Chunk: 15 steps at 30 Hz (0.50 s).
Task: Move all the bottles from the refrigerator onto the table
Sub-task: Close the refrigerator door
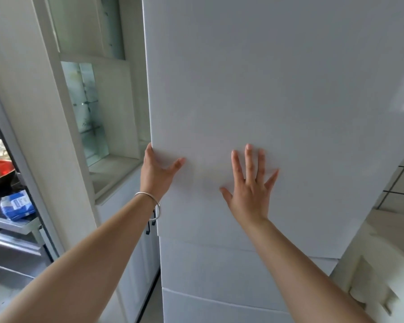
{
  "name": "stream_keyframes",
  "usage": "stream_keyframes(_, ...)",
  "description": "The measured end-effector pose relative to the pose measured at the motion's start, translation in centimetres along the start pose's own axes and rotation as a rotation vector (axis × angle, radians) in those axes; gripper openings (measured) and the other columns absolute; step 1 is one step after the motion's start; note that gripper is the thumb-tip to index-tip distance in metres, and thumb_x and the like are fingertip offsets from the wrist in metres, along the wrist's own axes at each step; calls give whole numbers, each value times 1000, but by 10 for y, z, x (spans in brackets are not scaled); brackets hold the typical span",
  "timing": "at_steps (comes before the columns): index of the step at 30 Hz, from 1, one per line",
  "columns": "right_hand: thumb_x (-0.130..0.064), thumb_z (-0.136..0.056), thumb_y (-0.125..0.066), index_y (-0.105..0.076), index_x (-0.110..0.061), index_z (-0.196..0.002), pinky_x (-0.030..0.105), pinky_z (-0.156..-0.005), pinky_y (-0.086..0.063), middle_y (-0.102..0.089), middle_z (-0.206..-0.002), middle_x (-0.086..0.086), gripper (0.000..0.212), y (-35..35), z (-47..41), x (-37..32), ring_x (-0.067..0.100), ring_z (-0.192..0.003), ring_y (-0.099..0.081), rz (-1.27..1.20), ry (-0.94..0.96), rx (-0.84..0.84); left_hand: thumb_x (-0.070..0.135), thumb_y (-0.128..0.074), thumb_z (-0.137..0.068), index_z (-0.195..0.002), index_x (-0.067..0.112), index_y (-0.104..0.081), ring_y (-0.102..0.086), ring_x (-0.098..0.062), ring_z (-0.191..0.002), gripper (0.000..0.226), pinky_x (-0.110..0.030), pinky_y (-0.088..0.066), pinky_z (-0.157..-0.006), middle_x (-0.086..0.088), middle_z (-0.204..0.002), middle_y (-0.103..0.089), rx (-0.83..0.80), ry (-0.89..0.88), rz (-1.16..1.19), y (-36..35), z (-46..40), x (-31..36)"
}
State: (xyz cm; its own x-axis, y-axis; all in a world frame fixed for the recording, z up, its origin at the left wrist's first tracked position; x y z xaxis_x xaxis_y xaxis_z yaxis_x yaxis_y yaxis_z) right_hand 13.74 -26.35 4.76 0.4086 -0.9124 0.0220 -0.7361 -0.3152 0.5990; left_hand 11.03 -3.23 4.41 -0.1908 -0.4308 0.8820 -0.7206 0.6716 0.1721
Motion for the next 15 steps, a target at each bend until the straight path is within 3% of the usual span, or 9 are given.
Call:
stream_keyframes(6, -40, -58, -83, -24, -18, -145, 75, -96, -20, -13, -153, 8, 107, -8, -7, -1, 34, -139, -12, 24, -30, 8, 35, -78, -70, -128, 21, -41, -57, -13, -97, 70, -22, -40, -80, 7, -115, -60, -6, 3, 41, -6, -11, -8)
stream_keyframes(12, -41, -61, -82, -26, -16, -145, 76, -94, -21, -12, -152, 10, 104, -9, -6, -2, 37, -138, -11, 43, -32, 18, 29, -79, -70, -128, 23, -41, -56, -10, -95, 70, -7, -37, -72, 11, -110, -58, -10, 7, 142, -10, -12, -12)
stream_keyframes(15, -41, -62, -81, -27, -17, -145, 75, -95, -22, -12, -153, 9, 102, -8, -7, -2, 37, -139, -10, 45, -42, -2, 29, -80, -70, -127, 25, -42, -57, -11, -97, 69, -15, -40, -78, 11, -110, -59, -26, 5, 158, -10, -13, -11)
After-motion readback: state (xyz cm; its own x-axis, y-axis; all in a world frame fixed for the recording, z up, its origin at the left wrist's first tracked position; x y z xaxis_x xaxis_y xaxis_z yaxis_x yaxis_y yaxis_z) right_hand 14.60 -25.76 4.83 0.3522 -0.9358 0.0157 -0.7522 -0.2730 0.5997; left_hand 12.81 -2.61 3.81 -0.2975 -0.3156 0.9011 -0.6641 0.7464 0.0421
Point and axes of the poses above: each hand's wrist, its own z-axis away from the middle knuckle, its own y-axis out of the back of the hand, x = y × z, the point moved 8 cm from there along -z, towards the middle knuckle
